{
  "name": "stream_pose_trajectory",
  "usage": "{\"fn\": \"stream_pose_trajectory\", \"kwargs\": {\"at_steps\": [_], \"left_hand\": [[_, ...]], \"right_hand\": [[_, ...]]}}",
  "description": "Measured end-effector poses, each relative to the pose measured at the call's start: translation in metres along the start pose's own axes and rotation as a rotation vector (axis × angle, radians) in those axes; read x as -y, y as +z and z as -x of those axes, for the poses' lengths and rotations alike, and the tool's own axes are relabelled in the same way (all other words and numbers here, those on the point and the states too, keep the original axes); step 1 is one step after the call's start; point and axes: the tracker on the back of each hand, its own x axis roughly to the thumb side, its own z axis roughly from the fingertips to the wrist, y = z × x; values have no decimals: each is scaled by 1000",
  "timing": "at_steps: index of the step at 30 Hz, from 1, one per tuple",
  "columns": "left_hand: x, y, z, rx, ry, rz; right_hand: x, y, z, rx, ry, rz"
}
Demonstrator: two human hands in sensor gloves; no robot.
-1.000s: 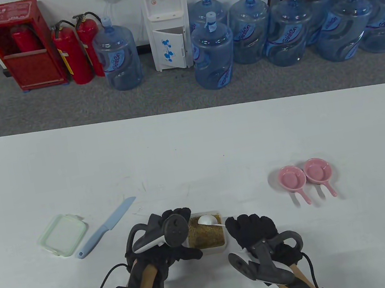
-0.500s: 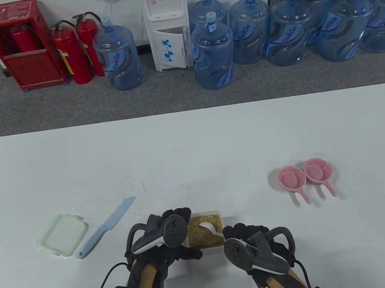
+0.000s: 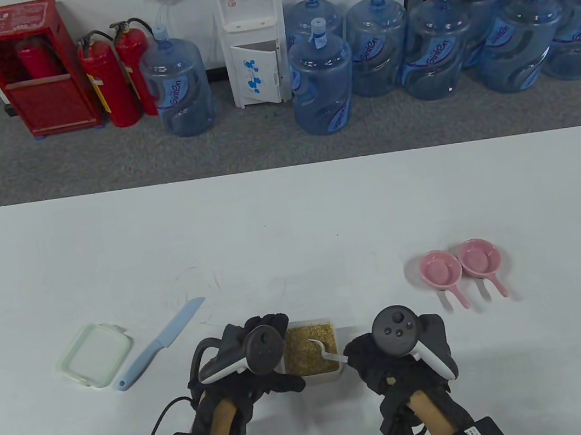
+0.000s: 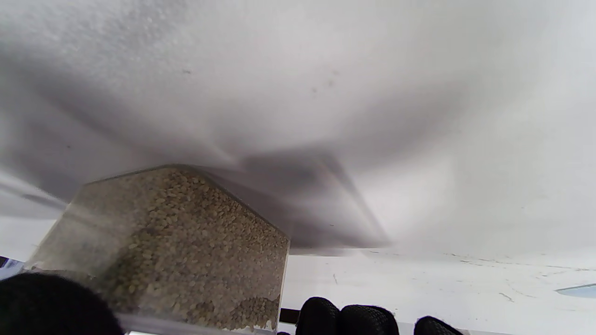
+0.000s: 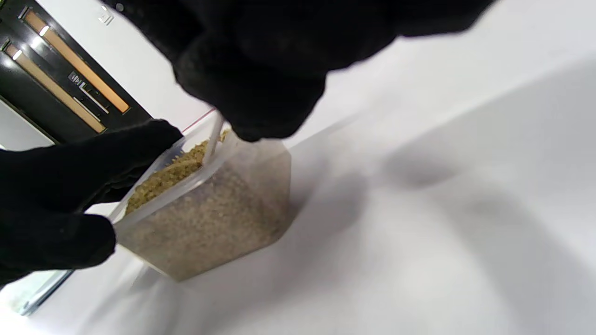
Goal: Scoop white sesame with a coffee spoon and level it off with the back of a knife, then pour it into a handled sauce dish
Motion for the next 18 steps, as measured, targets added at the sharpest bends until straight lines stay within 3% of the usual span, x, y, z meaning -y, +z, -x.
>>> {"fn": "stream_pose_trajectory", "kwargs": {"at_steps": [7, 18], "left_hand": [[0, 0, 0, 0, 2, 4], [1, 0, 1, 0, 11, 6]], "right_hand": [[1, 1, 6, -8, -117, -13], [4, 3, 8, -12, -135, -13]]}}
